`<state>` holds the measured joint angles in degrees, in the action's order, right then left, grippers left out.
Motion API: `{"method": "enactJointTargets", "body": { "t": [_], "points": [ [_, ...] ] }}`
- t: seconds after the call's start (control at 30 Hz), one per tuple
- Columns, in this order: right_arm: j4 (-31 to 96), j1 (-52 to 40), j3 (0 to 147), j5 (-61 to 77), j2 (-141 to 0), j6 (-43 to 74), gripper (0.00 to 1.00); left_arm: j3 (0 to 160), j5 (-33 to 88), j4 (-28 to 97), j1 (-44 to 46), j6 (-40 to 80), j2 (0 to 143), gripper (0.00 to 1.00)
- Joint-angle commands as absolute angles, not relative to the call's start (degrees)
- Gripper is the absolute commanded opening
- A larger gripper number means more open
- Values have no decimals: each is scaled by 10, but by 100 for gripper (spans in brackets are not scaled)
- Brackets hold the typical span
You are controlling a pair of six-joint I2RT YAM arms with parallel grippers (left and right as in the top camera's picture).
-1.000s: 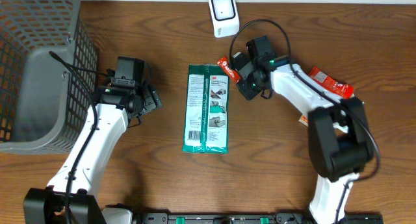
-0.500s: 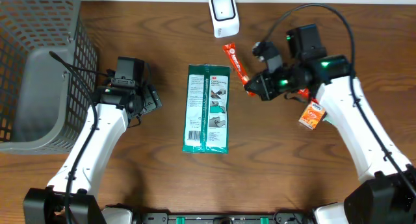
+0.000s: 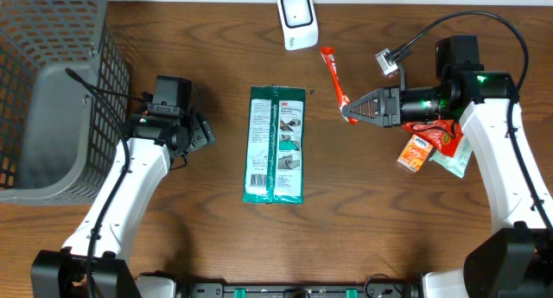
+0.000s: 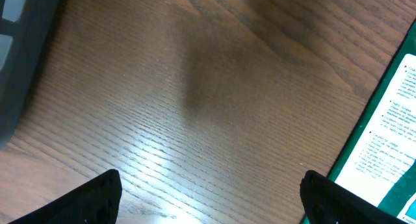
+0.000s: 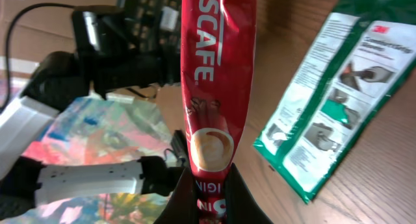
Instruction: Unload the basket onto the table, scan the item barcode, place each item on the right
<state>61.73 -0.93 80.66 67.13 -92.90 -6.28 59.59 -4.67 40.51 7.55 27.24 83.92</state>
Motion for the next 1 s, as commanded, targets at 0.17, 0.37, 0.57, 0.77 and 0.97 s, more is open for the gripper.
{"method": "enactJointTargets", "body": {
  "t": [0.17,0.37,0.57,0.77,0.97],
  "points": [
    [622,-7,809,714,-930,-78,1,602,-50,407,74,282,842,89],
    [634,-8,808,633,-930,-79,1,602,-50,407,74,282,842,89],
    [640,-9,808,542,-930,-52,2,602,-50,407,74,282,842,89],
    [631,-19,788,305,-930,52,1,602,-50,407,74,284,842,89],
    [554,-49,708,204,-930,148,1,602,-50,407,74,284,842,89]
  ]
}}
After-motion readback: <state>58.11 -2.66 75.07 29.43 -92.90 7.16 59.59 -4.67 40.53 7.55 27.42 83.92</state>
